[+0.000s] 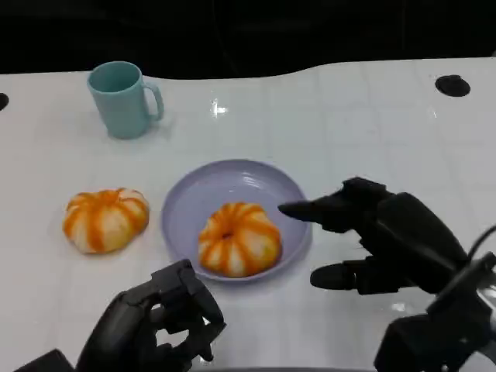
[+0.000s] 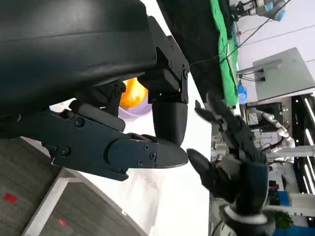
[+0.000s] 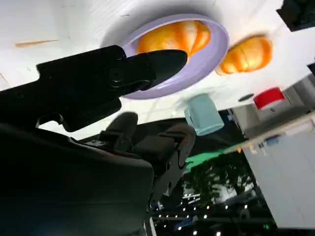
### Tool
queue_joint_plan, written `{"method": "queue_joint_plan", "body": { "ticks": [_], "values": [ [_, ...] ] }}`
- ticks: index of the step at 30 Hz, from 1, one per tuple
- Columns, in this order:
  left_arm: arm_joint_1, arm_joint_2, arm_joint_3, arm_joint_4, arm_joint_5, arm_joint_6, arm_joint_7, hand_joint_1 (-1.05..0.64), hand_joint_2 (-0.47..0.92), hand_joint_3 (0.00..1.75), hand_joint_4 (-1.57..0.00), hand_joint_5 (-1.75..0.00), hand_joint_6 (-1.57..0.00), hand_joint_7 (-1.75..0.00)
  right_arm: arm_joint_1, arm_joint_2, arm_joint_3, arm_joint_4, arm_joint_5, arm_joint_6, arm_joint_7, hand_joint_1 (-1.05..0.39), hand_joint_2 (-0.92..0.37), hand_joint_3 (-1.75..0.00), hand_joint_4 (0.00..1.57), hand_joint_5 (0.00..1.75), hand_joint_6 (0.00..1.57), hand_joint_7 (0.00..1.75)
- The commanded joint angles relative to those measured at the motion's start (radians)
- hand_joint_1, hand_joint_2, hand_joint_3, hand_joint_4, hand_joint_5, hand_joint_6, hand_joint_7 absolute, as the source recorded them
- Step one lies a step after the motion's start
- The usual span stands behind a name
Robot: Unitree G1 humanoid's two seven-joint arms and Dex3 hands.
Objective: Grasp the bread from the table and place it into the plate.
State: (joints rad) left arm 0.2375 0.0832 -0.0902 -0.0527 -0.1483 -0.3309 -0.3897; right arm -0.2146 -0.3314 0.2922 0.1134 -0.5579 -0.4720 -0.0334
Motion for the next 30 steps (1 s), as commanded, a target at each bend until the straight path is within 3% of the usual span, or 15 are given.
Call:
{"method": "queue_joint_plan", "body": {
  "ticks": [1, 2, 4, 7, 20, 30],
  "values": [
    [0.003, 0.013, 0.006, 0.001, -0.011, -0.003, -0.004, -0.50, 0.92, 0.30, -0.70, -1.75, -0.60, -1.58, 0.083, 0.020, -0.058, -0.054, 0.077, 0.004, -0.021, -0.17, -0.86, -0.11, 0.67, 1.37, 0.74, 0.85],
    [0.003, 0.014, 0.006, 0.001, -0.012, 0.001, -0.004, -0.51, 0.92, 0.30, -0.70, -1.75, -0.60, -1.58, 0.099, 0.021, -0.067, -0.061, 0.092, 0.007, -0.016, -0.15, -0.78, -0.26, 0.68, 1.43, 0.71, 0.96],
    [-0.002, 0.014, 0.006, 0.004, -0.012, 0.004, -0.004, -0.51, 0.92, 0.30, -0.70, -1.75, -0.60, -1.58, 0.127, 0.018, -0.083, -0.077, 0.120, 0.013, 0.001, -0.08, -0.49, -0.89, 0.69, 1.56, 0.71, 1.18],
    [-0.009, 0.015, 0.005, 0.010, -0.006, 0.004, -0.003, -0.51, 0.92, 0.31, -0.70, -1.75, -0.59, -1.58, 0.159, 0.009, -0.101, -0.100, 0.140, 0.011, 0.015, -0.06, -0.37, -1.15, 0.70, 1.71, 0.68, 1.32],
    [-0.023, 0.016, 0.007, 0.022, -0.008, 0.001, -0.006, -0.51, 0.92, 0.31, -0.69, -1.75, -0.59, -1.58, 0.310, -0.005, -0.155, -0.198, 0.160, -0.021, 0.036, -0.04, -0.28, -1.28, 0.74, 1.75, 0.63, 1.47],
    [-0.019, 0.026, 0.012, 0.019, -0.022, 0.001, -0.010, -0.49, 0.92, 0.31, -0.70, -1.75, -0.59, -1.58, 0.351, 0.023, -0.154, -0.169, 0.133, -0.040, -0.009, -0.02, -0.29, -1.33, 0.73, 1.75, 0.61, 1.50]
  ]
}}
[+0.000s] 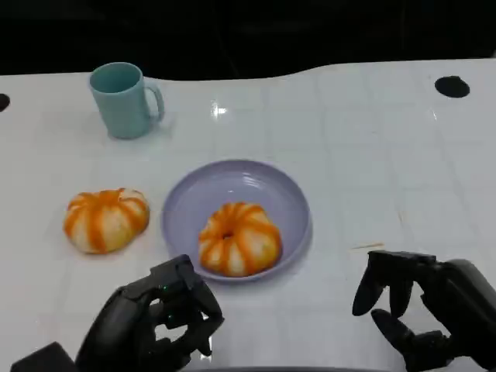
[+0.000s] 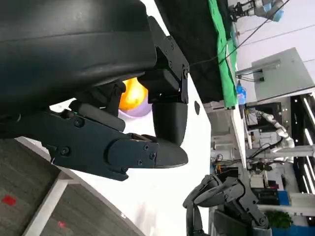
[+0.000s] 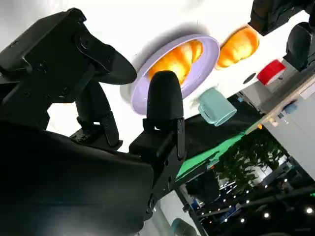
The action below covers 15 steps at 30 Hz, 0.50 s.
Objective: Grasp the bread from the table and place it into the plate.
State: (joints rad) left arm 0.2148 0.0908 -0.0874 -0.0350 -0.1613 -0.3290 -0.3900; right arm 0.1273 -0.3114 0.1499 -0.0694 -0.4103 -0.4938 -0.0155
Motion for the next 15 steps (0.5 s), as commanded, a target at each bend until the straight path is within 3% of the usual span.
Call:
{"method": "queue_joint_plan", "body": {
  "ticks": [1, 15],
  "values": [
    [0.004, 0.020, 0.010, 0.000, -0.009, 0.001, -0.008, -0.49, 0.92, 0.31, -0.70, -1.75, -0.59, -1.58, 0.010, 0.005, -0.012, 0.017, -0.018, -0.019, -0.031, -0.02, -0.29, -1.34, 0.73, 1.75, 0.61, 1.50],
    [-0.005, 0.023, 0.029, 0.037, -0.022, -0.028, -0.016, -0.50, 0.92, 0.30, -0.68, -1.75, -0.59, -1.56, -0.003, 0.009, -0.004, 0.075, -0.058, -0.046, -0.077, 0.00, -0.22, -1.39, 0.76, 1.75, 0.63, 1.54]
  ]
}}
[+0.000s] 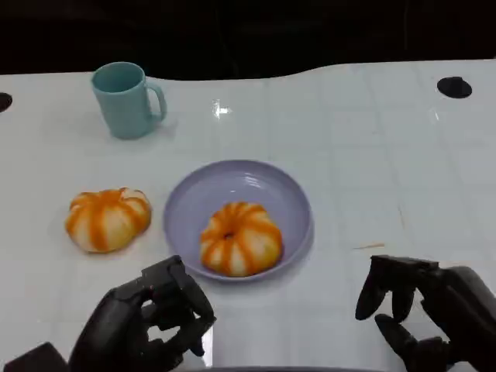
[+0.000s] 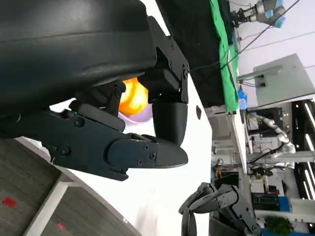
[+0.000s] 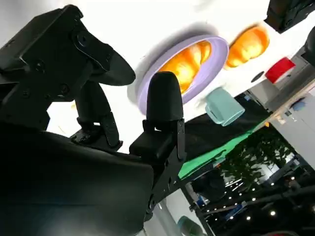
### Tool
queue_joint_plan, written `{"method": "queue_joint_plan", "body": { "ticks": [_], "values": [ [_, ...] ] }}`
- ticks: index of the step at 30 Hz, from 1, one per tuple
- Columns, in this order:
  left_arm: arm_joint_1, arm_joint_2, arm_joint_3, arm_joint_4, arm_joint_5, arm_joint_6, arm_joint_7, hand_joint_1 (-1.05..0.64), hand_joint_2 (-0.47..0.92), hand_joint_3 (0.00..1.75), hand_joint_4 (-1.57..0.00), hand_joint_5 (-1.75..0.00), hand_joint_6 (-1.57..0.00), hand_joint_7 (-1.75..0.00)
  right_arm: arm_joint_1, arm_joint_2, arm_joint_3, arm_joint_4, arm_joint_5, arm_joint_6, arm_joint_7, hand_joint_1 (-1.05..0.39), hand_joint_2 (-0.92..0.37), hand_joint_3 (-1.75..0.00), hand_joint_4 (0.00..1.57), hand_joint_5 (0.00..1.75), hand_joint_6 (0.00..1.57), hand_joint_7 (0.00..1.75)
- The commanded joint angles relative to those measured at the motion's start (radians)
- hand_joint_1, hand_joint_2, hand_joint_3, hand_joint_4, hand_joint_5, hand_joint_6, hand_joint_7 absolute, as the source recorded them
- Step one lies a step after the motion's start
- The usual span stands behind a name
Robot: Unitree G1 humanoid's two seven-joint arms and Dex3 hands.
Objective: Grasp the bread from the table and place it into the plate.
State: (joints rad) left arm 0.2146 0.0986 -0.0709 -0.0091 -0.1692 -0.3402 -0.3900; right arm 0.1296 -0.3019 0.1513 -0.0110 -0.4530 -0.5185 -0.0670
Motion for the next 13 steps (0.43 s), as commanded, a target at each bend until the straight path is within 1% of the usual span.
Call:
{"method": "queue_joint_plan", "body": {
  "ticks": [1, 13],
  "values": [
    [-0.005, 0.015, 0.012, 0.012, -0.017, -0.015, -0.016, -0.50, 0.92, 0.30, -0.68, -1.75, -0.59, -1.56, -0.007, 0.001, -0.005, 0.021, -0.019, -0.026, -0.030, 0.00, -0.21, -1.39, 0.77, 1.75, 0.64, 1.54],
    [-0.002, 0.017, 0.010, 0.014, -0.003, -0.017, -0.014, -0.48, 0.92, 0.28, -0.69, -1.75, -0.60, -1.55, -0.014, -0.001, -0.009, 0.049, -0.029, -0.053, -0.051, 0.01, -0.17, -1.43, 0.80, 1.75, 0.67, 1.51]
  ]
}}
